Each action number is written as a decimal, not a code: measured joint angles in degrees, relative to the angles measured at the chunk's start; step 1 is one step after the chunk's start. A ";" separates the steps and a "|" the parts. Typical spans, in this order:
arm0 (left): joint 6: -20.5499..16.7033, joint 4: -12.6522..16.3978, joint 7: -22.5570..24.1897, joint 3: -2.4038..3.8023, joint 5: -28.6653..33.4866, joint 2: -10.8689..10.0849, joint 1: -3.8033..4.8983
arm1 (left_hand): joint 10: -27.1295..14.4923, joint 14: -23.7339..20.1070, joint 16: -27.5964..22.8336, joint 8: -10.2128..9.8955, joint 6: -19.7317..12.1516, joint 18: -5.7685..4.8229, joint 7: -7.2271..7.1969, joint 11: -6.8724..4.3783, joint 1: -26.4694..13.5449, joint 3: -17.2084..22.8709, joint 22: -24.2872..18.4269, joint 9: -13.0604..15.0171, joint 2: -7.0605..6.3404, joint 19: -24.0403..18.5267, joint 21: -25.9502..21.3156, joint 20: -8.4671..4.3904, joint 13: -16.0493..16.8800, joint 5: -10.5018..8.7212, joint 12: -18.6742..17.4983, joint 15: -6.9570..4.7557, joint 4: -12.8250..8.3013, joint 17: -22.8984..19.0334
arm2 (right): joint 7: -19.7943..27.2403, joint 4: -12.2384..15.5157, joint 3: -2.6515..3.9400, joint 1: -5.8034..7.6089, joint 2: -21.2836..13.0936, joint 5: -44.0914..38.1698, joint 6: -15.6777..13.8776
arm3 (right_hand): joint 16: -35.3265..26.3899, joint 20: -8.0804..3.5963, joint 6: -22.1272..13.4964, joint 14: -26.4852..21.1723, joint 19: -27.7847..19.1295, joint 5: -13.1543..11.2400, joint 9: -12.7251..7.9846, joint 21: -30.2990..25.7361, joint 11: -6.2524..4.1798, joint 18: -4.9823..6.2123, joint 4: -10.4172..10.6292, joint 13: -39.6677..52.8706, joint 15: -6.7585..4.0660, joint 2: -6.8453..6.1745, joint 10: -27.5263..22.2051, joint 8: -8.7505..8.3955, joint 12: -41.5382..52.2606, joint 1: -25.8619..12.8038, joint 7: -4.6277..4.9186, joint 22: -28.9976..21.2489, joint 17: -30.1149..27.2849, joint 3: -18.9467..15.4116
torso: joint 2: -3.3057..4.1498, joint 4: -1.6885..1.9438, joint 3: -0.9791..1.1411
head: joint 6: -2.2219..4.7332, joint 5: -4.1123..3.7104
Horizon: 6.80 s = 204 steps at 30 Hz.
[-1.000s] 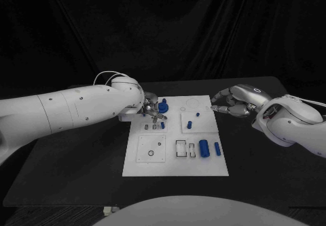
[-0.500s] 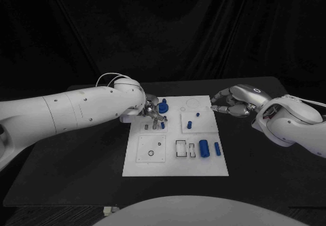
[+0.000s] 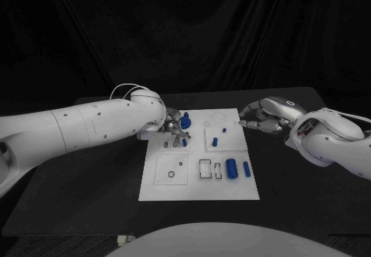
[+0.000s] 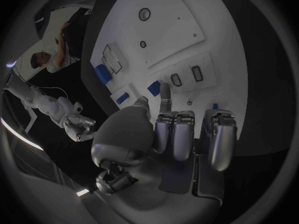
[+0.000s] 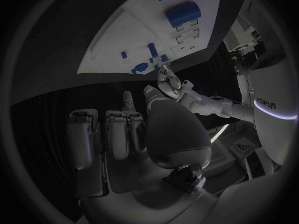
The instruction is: Assemble the parts on the task board
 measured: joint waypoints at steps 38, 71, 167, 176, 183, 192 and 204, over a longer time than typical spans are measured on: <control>3.33 -2.59 0.36 0.01 -0.02 1.66 -1.04 | 0.00 0.00 0.00 -1.33 0.82 0.00 0.00 0.00 -0.01 1.27 0.01 -0.35 0.00 -0.20 -0.50 0.21 0.00 0.00 0.00 0.00 -0.95 0.04 | -0.10 -0.18 0.00 -0.07 0.02 0.37 0.28 | -0.23 0.00 0.00 0.00 0.00 0.25 0.01 -0.33 0.00 0.00 0.00 0.00 0.00 -0.22 0.00 0.00 0.00 0.22 0.00 0.03 0.00 0.00 | -0.08 -0.02 -0.04 | 0.01 -0.31; 3.30 -2.92 1.87 0.03 -0.02 1.77 -1.18 | 0.14 0.20 0.00 -4.45 1.23 0.00 0.00 0.15 1.14 4.22 0.03 -0.61 -1.14 -0.20 -0.95 0.21 -0.01 4.36 0.00 0.20 -3.26 0.02 | -0.55 -0.44 0.00 -0.24 0.03 0.42 1.03 | -0.48 0.00 0.21 0.00 0.00 0.92 -0.09 -0.89 0.00 0.00 -0.32 -0.01 0.00 -0.21 0.00 0.00 0.00 1.15 0.21 0.01 0.00 0.32 | -0.12 0.00 -0.08 | 0.01 -0.10; -3.17 3.95 -4.54 0.00 12.13 -6.73 -1.21 | 0.15 0.00 0.00 -7.59 2.32 0.92 0.32 0.15 -4.09 31.55 0.00 5.62 -9.36 0.01 -3.39 0.42 -0.01 15.85 -0.04 0.40 -13.05 0.00 | -2.81 -0.78 0.00 -0.79 -0.13 1.85 2.97 | -0.70 0.00 0.41 0.00 0.00 8.38 -0.76 -1.34 0.00 0.00 -1.18 0.00 0.00 0.09 0.00 -0.50 0.00 3.53 0.41 0.01 -0.01 2.78 | -0.15 -0.01 -0.11 | 0.01 1.04; -4.09 3.65 -4.66 -0.01 12.31 -6.42 -1.22 | 0.05 0.00 0.00 -7.60 2.10 0.91 0.55 0.24 -4.30 32.10 0.00 5.75 -9.10 -0.06 -3.61 0.48 -0.01 15.76 -0.04 0.40 -13.13 0.00 | -2.83 -0.85 0.00 -0.89 -0.14 1.90 2.99 | -0.70 0.00 0.41 0.00 0.00 8.38 -0.76 -1.55 0.00 0.00 -1.34 0.00 0.00 0.09 0.00 -0.50 0.00 3.53 0.41 0.01 -0.01 2.93 | -0.13 -0.03 -0.12 | 0.01 1.12; -4.65 3.39 -4.54 -0.01 12.38 -6.00 -1.22 | -0.06 0.00 0.00 -7.60 2.02 0.91 0.63 0.35 -4.26 32.11 0.00 5.75 -8.98 -0.20 -3.61 0.62 -0.01 15.74 -0.04 0.40 -13.12 0.04 | -2.82 -0.92 0.00 -1.05 -0.16 1.95 2.98 | -0.70 0.00 0.60 0.00 0.00 8.38 -0.75 -1.55 0.00 0.00 -1.34 0.00 0.00 0.09 0.00 -0.50 0.00 3.53 0.60 0.00 0.00 2.93 | -0.13 -0.04 -0.12 | 0.01 1.12; -4.88 2.70 -4.47 -0.01 12.41 -5.49 -1.51 | -0.06 0.00 0.00 -7.60 1.91 0.91 0.76 0.35 -4.37 32.34 0.00 5.85 -8.58 -0.20 -3.61 0.62 -0.01 15.40 -0.04 0.40 -12.89 0.04 | -2.78 -0.95 0.00 -1.24 -0.20 2.00 2.93 | -0.70 0.00 0.61 0.00 0.00 8.38 -0.80 -1.55 0.00 0.00 -1.09 0.00 0.00 0.09 0.00 -0.50 0.00 3.53 0.61 0.00 -0.01 3.17 | -0.13 -0.05 -0.12 | 0.01 1.06; -4.98 1.99 -4.40 -0.02 12.45 -5.05 -2.00 | -0.06 -0.01 0.00 -7.60 1.50 0.90 0.72 0.35 -4.53 32.42 0.00 5.90 -8.27 -0.20 -3.61 0.62 -0.01 15.18 -0.04 0.40 -12.81 0.03 | -2.77 -0.98 0.00 -1.39 -0.20 2.04 2.90 | -0.70 0.00 0.61 0.00 0.00 8.38 -0.85 -1.55 0.41 0.00 -1.09 0.00 0.00 0.09 -0.01 -0.50 0.00 3.53 0.61 0.05 -0.01 3.17 | -0.14 -0.07 -0.12 | 0.01 1.14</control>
